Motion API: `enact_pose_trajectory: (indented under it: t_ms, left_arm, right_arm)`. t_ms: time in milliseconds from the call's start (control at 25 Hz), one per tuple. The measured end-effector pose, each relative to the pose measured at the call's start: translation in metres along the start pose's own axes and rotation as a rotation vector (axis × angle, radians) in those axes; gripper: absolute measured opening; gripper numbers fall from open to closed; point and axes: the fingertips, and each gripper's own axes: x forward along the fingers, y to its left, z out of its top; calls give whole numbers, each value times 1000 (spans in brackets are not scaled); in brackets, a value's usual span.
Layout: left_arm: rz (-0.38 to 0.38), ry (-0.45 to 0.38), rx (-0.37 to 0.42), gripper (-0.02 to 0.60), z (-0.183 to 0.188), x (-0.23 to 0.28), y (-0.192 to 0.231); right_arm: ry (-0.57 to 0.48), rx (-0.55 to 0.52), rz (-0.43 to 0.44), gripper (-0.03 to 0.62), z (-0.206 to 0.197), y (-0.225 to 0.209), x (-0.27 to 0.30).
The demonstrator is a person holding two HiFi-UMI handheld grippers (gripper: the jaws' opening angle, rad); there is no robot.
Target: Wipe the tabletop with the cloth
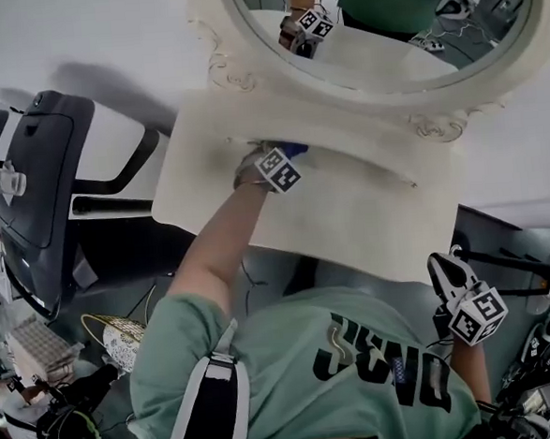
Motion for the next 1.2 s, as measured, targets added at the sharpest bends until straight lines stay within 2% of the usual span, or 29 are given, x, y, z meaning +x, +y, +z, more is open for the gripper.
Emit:
enact_pose_trajectory:
  t_ms: [160,360,480,600,680,720,800,1000,1080,1200]
  left_arm:
    - [-22,40,33,94,-33,-24,-36]
    - [-30,106,19,93,-107,-80,-117]
    - [-50,172,-3,93,-154,-113,-186]
    - [-171,354,61,95,-235,-132,-289]
    - [-229,415,54,95,-272,-143,-348]
    - [-231,402,23,95,-271,-148,-358]
    - [-184,314,-36,95,-232,-152,-340]
    - [11,38,-51,97,-72,-134,-204]
    - [58,-13,-29,97,-20,-107,-152]
    - [96,-15,29,97,25,-59,-85]
  right_arm:
    - [-1,-35,42,12,-9,16,-6]
    - [-51,-71,105,12,-42,22,-46]
    - [-87,-74,119,12,-70,22,-93]
    - [-122,-58,127,12,-99,20,-137]
    - [-128,-51,120,12,-115,17,-163]
    - [-132,-46,115,12,-118,14,-172]
    - [-144,-30,108,12,-117,5,-181]
    - [-139,-19,94,12,-97,-6,-156]
    - [-126,-6,70,12,-83,-11,-139]
    - [-96,2,37,12,-58,-18,-105]
